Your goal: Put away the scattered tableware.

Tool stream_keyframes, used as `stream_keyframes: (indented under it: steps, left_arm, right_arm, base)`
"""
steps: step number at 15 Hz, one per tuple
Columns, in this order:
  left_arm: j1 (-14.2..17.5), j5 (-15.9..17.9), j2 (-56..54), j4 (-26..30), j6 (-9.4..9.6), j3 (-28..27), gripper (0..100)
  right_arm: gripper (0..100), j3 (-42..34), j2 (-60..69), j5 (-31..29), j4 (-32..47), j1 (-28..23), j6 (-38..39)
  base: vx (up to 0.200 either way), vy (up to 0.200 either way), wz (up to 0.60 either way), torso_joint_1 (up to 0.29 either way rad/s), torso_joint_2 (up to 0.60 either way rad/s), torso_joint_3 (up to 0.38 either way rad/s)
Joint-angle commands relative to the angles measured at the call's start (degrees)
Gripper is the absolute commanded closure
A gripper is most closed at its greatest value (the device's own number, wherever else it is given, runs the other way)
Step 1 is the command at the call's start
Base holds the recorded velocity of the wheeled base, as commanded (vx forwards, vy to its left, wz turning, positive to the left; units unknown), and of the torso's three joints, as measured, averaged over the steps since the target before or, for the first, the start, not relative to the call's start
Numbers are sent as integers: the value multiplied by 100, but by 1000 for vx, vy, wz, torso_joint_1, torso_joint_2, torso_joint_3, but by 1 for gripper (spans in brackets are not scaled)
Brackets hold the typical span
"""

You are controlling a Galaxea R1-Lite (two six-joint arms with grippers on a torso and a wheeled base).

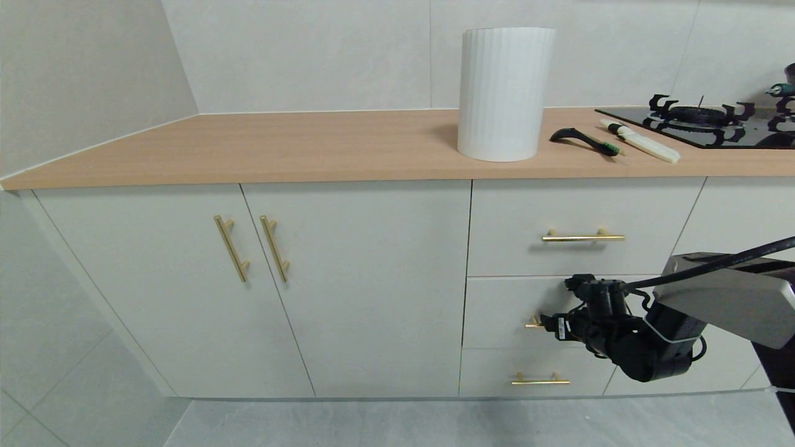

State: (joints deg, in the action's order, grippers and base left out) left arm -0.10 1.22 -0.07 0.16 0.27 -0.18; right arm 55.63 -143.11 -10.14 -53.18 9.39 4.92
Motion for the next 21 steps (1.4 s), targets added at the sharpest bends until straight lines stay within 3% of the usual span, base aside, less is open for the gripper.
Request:
stream_keyframes:
  steps: [1, 8, 11, 13, 18, 21]
  left_arm:
    - [1, 1, 7, 2, 0, 1, 0]
    - [1, 1, 7, 2, 0, 1, 0]
    - [1, 1, 7, 2, 0, 1, 0]
    - [1, 1, 7, 2, 0, 1, 0]
    - [1, 1, 7, 2, 0, 1, 0]
    - [1, 1, 7, 2, 0, 1, 0]
  right_arm:
    - [0, -61, 55, -5, 27, 2, 0]
    - [0, -790, 1171, 12, 686, 37, -44]
    - [0, -1107, 3245, 162, 2364, 371, -79]
    - [0, -1107, 4159, 188, 2857, 547, -71]
    - [0, -1089, 4159, 153, 2883, 687, -53]
    - [0, -1054, 3034, 65, 1784, 643, 0]
  base:
    - [0, 0, 0, 0, 0, 0]
    - [0, 0, 0, 0, 0, 0]
    - [0, 0, 0, 0, 0, 0]
    - [0, 0, 0, 0, 0, 0]
    - [0, 0, 0, 0, 0, 0]
    - [0, 0, 0, 0, 0, 0]
